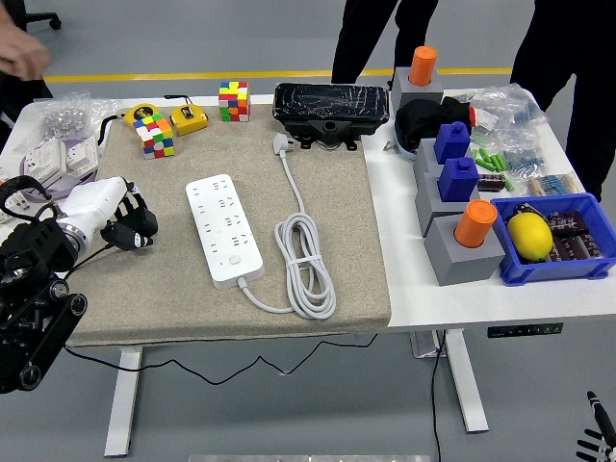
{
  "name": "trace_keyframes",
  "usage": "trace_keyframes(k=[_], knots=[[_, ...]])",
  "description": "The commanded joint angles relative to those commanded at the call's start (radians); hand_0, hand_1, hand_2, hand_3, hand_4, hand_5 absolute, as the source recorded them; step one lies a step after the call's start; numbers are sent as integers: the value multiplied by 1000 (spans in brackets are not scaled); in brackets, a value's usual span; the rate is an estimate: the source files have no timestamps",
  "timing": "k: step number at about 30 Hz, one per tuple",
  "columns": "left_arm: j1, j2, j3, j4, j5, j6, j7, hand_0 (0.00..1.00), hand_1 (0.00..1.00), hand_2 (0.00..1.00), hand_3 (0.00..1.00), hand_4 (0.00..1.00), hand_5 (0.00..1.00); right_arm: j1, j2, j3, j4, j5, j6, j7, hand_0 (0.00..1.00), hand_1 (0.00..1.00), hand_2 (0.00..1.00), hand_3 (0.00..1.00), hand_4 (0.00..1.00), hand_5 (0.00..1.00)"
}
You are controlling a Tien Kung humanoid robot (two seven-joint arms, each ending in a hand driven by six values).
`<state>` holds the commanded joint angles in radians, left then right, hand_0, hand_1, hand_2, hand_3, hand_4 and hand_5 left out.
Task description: Pick up the plug,place it near the board,insert it into the board,press the button
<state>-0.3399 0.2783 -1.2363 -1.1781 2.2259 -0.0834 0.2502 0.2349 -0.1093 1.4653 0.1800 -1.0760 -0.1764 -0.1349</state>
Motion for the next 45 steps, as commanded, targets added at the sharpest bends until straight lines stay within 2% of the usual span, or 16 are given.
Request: trace_keyframes(k=[3, 4, 9, 10, 15, 16, 21, 22, 24, 27, 28, 30, 33, 34, 38, 45], knots=[[1, -2, 2, 4, -10, -12, -5, 315, 447, 425, 496, 899, 12, -1, 0, 1, 0, 0, -1, -1, 796, 738, 736, 810, 998, 998], [2, -2, 2, 5, -14, -17, -7, 351, 465, 492, 517, 979, 65, -1, 0, 1, 0, 0, -1, -1, 796, 737, 736, 810, 998, 998], [3, -2, 2, 12, -25, -24, -12, 351, 465, 492, 517, 979, 65, -3, -1, 1, 0, 0, -1, -1, 796, 737, 736, 810, 998, 998], [4, -2, 2, 14, -30, -22, -13, 547, 679, 639, 597, 998, 295, -3, 0, 2, 0, -1, -1, -2, 796, 738, 736, 809, 998, 998], [4, -1, -2, 18, -46, -15, -19, 547, 679, 639, 597, 998, 295, -2, 1, -2, 0, 2, 0, 0, 796, 738, 736, 809, 998, 998], [3, -1, -3, 17, -48, -14, -21, 703, 778, 731, 725, 998, 452, -2, 1, -3, 0, 2, 0, 0, 796, 737, 736, 809, 998, 998], [1, 0, -9, 14, -65, -17, -28, 703, 778, 731, 725, 998, 452, 0, 1, -1, 0, 1, -1, 0, 796, 737, 736, 809, 998, 998], [0, 0, -13, 13, -75, -17, -31, 842, 910, 866, 819, 998, 842, 1, 0, -1, 0, 1, 0, 0, 796, 737, 735, 809, 998, 998], [3, -1, -23, 5, -105, -12, -40, 842, 910, 866, 819, 998, 842, 3, 0, 0, 0, 1, -1, -1, 796, 737, 735, 809, 998, 998], [11, -14, -64, -10, -186, 42, -83, 842, 910, 866, 819, 998, 842, 4, 0, 0, 0, 1, 0, -1, 796, 737, 735, 809, 998, 998], [13, -19, -78, -11, -217, 61, -100, 918, 961, 928, 878, 998, 998, 4, 0, 0, 0, 1, 0, -1, 796, 737, 736, 809, 998, 998], [20, -37, -118, -11, -302, 128, -170, 918, 961, 928, 878, 998, 998, 4, 0, -1, 0, 2, 1, -1, 796, 737, 736, 809, 998, 998], [27, -57, -174, 5, -426, 191, -266, 918, 961, 928, 878, 998, 998, 2, 2, 0, 0, 1, 2, -1, 796, 737, 736, 809, 998, 998], [29, -60, -188, 11, -472, 196, -292, 998, 998, 981, 947, 998, 998, 2, 2, 0, 0, 0, 2, -1, 796, 737, 735, 808, 998, 998], [40, -77, -259, 60, -634, 206, -366, 998, 998, 981, 947, 998, 998, 2, 3, 1, 0, 0, 2, 0, 796, 737, 735, 808, 998, 998], [75, -100, -367, 118, -923, 169, -405, 998, 998, 982, 936, 998, 998, 0, 4, 3, 0, -1, 3, 0, 796, 736, 735, 807, 998, 998]])
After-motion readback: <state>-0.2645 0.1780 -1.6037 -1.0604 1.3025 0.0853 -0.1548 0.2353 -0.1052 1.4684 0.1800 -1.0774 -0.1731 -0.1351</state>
